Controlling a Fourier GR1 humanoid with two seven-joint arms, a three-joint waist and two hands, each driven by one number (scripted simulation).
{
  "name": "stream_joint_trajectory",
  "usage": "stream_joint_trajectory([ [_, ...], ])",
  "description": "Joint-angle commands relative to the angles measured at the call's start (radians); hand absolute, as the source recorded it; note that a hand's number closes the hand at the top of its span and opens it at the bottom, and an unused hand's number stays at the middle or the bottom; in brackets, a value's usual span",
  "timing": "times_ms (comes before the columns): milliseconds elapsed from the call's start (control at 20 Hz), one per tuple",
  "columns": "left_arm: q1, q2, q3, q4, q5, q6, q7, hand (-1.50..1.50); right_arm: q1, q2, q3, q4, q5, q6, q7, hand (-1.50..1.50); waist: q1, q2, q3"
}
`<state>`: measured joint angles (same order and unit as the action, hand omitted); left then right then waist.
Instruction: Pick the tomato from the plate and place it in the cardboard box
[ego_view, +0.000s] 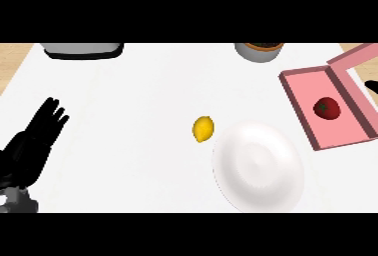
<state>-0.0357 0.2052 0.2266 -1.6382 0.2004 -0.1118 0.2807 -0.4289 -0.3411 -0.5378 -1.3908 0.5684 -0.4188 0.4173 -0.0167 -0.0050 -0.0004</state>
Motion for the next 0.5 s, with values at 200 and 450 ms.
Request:
stream_joint_trajectory([
  [200,-0.007,0.004,0.010,-0.007,0.005,-0.011,0.002,0.00,0.224,-0.067,-0.091,-0.207,-0.215,0.162,-0.057,-1.50,0.012,0.004,0.000],
  [450,-0.002,-0.016,0.008,0.052,0.007,-0.035,-0.054,0.00,0.329,-0.054,-0.114,-0.293,-0.255,0.195,-0.055,-1.50,0.012,0.004,0.000],
])
